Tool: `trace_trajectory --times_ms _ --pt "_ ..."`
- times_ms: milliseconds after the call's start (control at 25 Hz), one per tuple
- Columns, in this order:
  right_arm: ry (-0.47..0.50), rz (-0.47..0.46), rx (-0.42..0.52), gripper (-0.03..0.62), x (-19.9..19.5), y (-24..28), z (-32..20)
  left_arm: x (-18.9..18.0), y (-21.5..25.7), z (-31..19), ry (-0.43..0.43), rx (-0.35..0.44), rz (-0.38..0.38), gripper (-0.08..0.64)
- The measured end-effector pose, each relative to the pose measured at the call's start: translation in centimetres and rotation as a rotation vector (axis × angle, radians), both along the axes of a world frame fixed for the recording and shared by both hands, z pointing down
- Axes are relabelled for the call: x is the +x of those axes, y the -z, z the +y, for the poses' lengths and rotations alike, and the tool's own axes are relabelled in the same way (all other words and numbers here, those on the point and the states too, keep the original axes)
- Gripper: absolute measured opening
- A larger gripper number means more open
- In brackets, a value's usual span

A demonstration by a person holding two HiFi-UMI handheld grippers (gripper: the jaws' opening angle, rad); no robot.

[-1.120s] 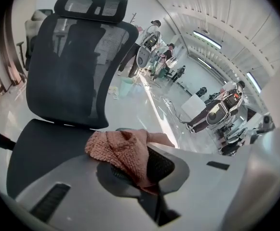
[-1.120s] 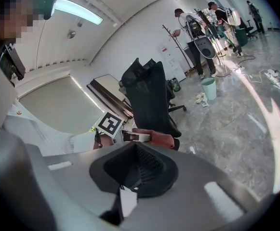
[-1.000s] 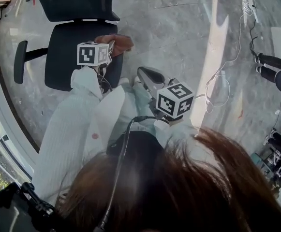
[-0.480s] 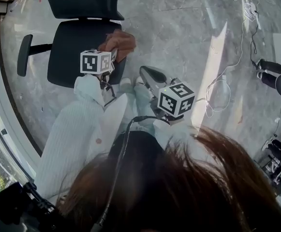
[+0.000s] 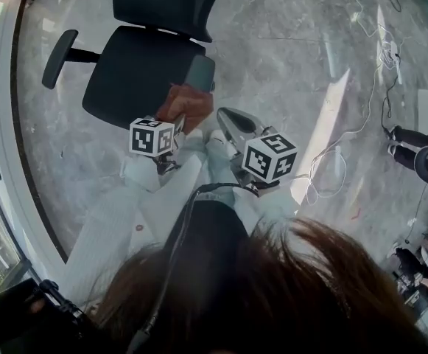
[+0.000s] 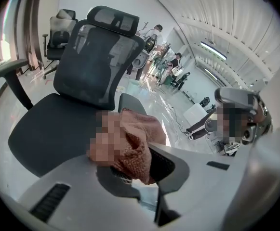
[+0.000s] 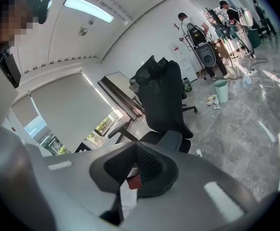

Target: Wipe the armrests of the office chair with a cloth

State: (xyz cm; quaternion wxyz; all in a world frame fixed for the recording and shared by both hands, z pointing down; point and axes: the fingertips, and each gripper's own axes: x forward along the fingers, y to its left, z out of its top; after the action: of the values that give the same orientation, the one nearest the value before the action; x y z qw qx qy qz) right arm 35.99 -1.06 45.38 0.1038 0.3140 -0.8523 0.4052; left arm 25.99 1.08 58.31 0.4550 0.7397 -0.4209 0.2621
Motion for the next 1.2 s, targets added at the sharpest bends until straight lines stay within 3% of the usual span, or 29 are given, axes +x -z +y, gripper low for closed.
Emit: trace_trajectory --times_ms 240,400,520,720,920,1200 --pt "0.051 0.004 0.022 0.002 -2.5 0.9 1.3 -0.8 0.7 4.5 -0.025 -0.020 -0.003 0.035" --pt "0.057 0.018 0.059 0.002 -2.7 2.4 0.9 -1.0 2.3 4.2 -0.001 0.031 -0.027 0.035" --pt "0.038 0.038 0.134 0.002 -2.3 5.0 0.1 -0.4 6.7 1.8 0.020 0.156 -0.016 0.035" --pt "-0.003 0.063 0.320 0.002 -1.7 11.5 -1.2 1.2 17.3 -2.0 0.041 0.453 0.012 0.035" --pt "-0.069 0.203 0.515 0.002 -0.4 17.0 -3.4 3.3 27.1 -4.0 0.035 0.725 0.031 0.035" --pt "-0.105 0.182 0.613 0.002 0.0 20.6 -3.1 4.1 33.0 -4.4 0.024 0.859 0.035 0.035"
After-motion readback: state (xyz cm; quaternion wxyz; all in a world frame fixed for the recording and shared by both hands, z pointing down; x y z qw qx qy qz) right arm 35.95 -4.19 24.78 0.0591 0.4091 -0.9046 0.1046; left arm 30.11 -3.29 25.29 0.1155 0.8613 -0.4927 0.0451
